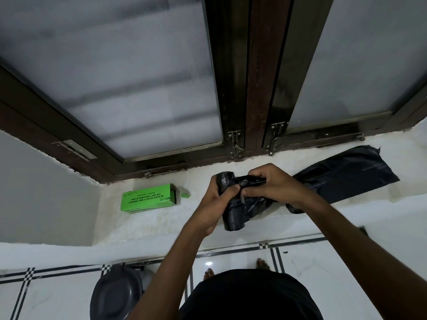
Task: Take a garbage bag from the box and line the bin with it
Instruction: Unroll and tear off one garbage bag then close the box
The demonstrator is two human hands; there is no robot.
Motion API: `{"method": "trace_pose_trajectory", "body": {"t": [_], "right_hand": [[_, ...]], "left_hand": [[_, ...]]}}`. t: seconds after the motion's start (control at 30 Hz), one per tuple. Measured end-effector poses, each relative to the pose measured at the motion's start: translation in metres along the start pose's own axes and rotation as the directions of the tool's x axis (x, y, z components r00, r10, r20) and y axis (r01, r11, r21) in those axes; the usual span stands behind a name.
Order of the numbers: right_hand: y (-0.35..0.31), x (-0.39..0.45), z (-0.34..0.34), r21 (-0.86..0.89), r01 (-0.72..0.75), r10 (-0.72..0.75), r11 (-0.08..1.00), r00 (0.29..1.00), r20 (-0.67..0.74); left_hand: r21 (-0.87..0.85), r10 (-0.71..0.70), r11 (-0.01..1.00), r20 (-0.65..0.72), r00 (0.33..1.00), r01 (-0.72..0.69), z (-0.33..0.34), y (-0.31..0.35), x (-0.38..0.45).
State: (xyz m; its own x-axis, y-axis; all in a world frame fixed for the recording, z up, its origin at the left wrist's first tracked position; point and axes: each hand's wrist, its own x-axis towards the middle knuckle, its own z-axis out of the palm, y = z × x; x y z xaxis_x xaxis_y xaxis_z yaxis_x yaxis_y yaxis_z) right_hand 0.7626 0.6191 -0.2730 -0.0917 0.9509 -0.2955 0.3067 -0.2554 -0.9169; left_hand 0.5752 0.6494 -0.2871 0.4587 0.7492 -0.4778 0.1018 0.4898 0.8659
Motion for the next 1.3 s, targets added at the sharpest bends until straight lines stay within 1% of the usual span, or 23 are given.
{"method": "trace_pose_trajectory", "body": {"t": [0.17, 0.3, 0.43, 0.63, 0.7, 0.8, 0.83, 0.9, 0.97, 1.03, 1.1, 1.17, 1.23, 1.3], "right_hand": [[-0.001, 0.003, 0.009, -0.098, -0.034, 0.017, 0.995, 0.985, -0.173], [-0.001, 0.006, 0.015, -0.221, -0.065, 0.011, 0.973, 0.971, -0.237], [-0.001, 0.008, 0.021, -0.288, -0.098, 0.016, 0.953, 0.961, -0.275], [-0.013, 0.017, 0.023, -0.345, -0.127, -0.001, 0.93, 0.938, -0.347], [-0.014, 0.021, 0.024, -0.379, -0.165, 0.009, 0.911, 0.925, -0.381], [-0.005, 0.024, -0.005, -0.398, -0.313, 0.077, 0.862, 0.858, -0.508], [-0.001, 0.023, -0.021, -0.393, -0.339, 0.102, 0.855, 0.852, -0.514], [0.005, 0.017, -0.042, -0.389, -0.328, 0.13, 0.861, 0.881, -0.456], [0.008, 0.013, -0.044, -0.393, -0.295, 0.134, 0.871, 0.912, -0.387], [0.015, 0.015, -0.034, -0.396, -0.267, 0.112, 0.879, 0.921, -0.374], [0.018, 0.016, -0.022, -0.397, -0.243, 0.079, 0.885, 0.919, -0.387], [0.02, 0.018, -0.012, -0.407, -0.234, 0.059, 0.883, 0.915, -0.399], [0.021, 0.02, -0.003, -0.47, -0.228, 0.026, 0.853, 0.916, -0.399], [0.026, 0.022, 0.004, -0.545, -0.2, -0.045, 0.814, 0.915, -0.402]], "left_hand": [[0.061, 0.015, 0.998, -0.003, 1.0, -0.015, 0.001, 0.003, 0.003], [0.098, 0.025, 0.995, -0.004, 1.0, -0.024, 0.002, 0.005, 0.004], [0.103, 0.023, 0.994, -0.004, 1.0, -0.022, 0.003, 0.003, 0.005], [-0.009, 0.006, 1.0, -0.035, 0.999, -0.007, 0.006, 0.012, 0.005], [-0.008, -0.001, 1.0, -0.017, 1.0, 0.001, 0.005, 0.016, 0.003], [-0.023, -0.043, 0.999, 0.068, 0.997, 0.045, 0.006, 0.015, -0.014], [-0.067, -0.052, 0.996, 0.065, 0.997, 0.056, 0.005, 0.012, -0.02], [-0.181, -0.072, 0.981, -0.012, 0.997, 0.068, 0.0, 0.008, -0.021], [-0.281, -0.127, 0.955, -0.105, 0.986, 0.093, -0.007, 0.007, -0.012], [-0.371, -0.175, 0.922, -0.155, 0.972, 0.107, -0.007, 0.009, -0.005], [-0.434, -0.203, 0.893, -0.15, 0.968, 0.12, -0.007, 0.01, -0.001], [-0.457, -0.219, 0.878, -0.117, 0.969, 0.143, -0.008, 0.012, -0.001], [-0.459, -0.231, 0.873, -0.098, 0.968, 0.162, -0.007, 0.013, -0.001], [-0.488, -0.243, 0.856, -0.085, 0.966, 0.172, -0.006, 0.014, -0.002]]}}
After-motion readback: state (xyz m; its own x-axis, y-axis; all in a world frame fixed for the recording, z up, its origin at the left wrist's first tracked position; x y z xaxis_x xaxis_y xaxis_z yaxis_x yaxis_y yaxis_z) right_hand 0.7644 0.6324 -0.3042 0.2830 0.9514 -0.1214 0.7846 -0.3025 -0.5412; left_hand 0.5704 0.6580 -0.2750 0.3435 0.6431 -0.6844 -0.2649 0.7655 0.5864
